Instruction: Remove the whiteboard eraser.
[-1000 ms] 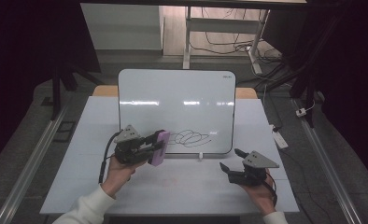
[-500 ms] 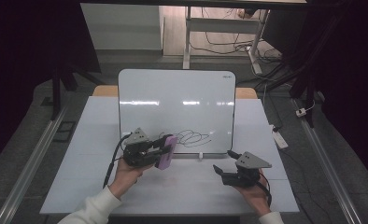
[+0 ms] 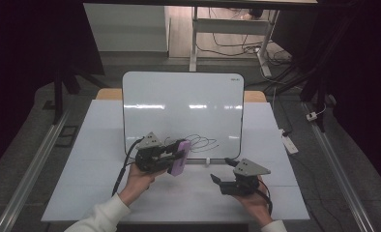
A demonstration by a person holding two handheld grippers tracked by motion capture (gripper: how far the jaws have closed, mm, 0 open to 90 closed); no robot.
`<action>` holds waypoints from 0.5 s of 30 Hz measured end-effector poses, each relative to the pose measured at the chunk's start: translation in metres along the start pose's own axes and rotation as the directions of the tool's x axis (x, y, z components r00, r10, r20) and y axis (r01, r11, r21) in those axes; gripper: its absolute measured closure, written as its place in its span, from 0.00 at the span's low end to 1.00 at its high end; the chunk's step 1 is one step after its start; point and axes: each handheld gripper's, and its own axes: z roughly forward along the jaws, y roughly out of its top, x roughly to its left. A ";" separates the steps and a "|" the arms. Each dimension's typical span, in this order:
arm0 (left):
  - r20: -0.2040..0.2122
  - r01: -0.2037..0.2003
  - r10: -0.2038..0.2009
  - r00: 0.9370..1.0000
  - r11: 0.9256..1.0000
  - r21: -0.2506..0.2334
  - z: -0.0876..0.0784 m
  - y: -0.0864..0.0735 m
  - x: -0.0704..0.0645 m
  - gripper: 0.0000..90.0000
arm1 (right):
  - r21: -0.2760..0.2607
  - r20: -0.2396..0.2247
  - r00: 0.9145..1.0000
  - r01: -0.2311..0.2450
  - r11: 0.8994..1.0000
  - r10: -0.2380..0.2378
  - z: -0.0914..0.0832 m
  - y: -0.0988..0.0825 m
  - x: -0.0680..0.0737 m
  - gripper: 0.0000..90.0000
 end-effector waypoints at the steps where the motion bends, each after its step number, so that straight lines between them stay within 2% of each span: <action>1: -0.001 0.000 0.000 1.000 1.000 0.000 0.002 0.000 -0.001 0.68 | 0.003 -0.002 1.000 -0.001 1.000 0.001 0.001 0.000 0.001 0.24; 11: 0.002 -0.006 0.006 1.000 1.000 0.002 0.009 0.001 -0.005 0.68 | -0.003 -0.037 0.999 0.001 1.000 -0.001 0.010 0.005 0.016 0.24; 15: 0.003 -0.005 0.005 1.000 1.000 0.000 0.011 0.001 -0.006 0.68 | -0.015 -0.048 0.999 -0.018 1.000 0.017 0.011 0.007 0.018 0.23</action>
